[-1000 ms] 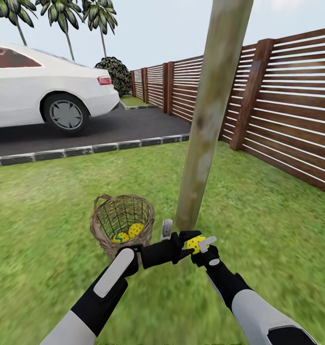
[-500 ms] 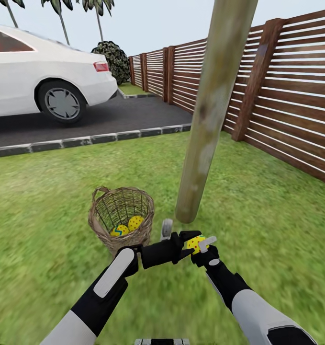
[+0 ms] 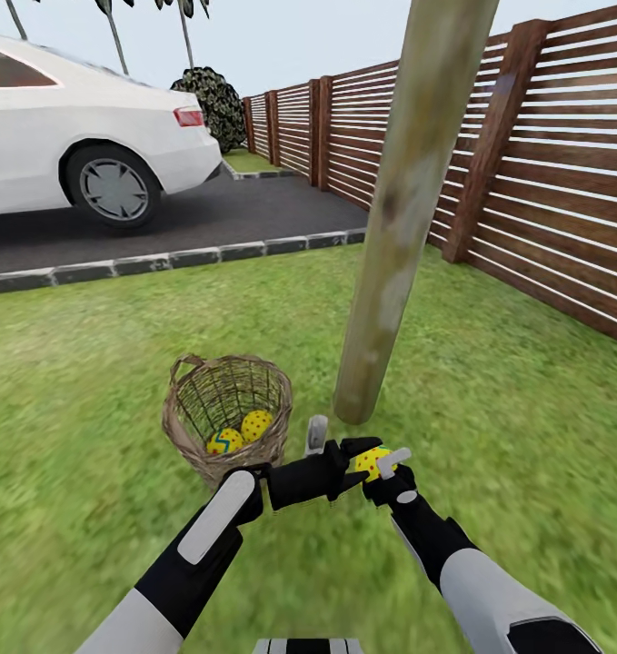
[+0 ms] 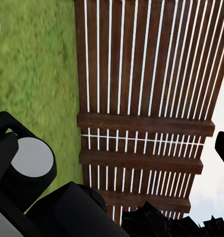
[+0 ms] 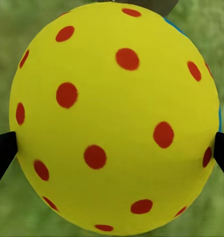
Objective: Take the three Easter eggs out of the wicker basket on the lawn in the garden, then place them on the lawn next to a single tree (choose any tree) so that all three eggs are next to the same tree and none are left in the basket.
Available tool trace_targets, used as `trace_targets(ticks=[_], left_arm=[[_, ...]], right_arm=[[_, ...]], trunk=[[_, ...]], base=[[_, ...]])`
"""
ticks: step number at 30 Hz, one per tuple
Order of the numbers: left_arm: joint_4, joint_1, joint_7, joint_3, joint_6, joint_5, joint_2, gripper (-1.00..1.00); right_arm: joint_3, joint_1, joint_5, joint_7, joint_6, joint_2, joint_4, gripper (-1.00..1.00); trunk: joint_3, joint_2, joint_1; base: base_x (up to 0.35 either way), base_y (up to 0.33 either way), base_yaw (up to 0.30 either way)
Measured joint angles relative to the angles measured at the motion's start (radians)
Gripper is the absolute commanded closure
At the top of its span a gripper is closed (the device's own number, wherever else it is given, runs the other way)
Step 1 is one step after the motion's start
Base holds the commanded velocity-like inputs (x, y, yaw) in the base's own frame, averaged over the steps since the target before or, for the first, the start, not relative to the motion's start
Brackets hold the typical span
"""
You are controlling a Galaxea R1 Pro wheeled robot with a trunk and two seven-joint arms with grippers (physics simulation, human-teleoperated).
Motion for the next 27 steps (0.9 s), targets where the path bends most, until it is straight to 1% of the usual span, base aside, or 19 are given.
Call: trace_targets(ticks=[3, 8, 27], left_arm=[[0.0, 0.0, 0.0, 0.0, 0.0, 0.0, 0.0, -1.0], [0.0, 0.0, 0.0, 0.0, 0.0, 0.0, 0.0, -1.0], [0.0, 0.0, 0.0, 0.0, 0.0, 0.0, -0.001, -1.0]], right_arm=[[0.0, 0.0, 0.0, 0.0, 0.0, 0.0, 0.0, 1.0], [0.0, 0.0, 0.0, 0.0, 0.0, 0.0, 0.0, 1.0], [-0.001, 0.0, 0.0, 0.0, 0.001, 0.0, -0.009, 1.0]], trunk=[[0.0, 0.0, 0.0], [0.0, 0.0, 0.001], [-0.073, -0.004, 0.009]], base=[[0.275, 0.0, 0.0], [0.028, 0.0, 0.0], [0.0, 0.0, 0.0]])
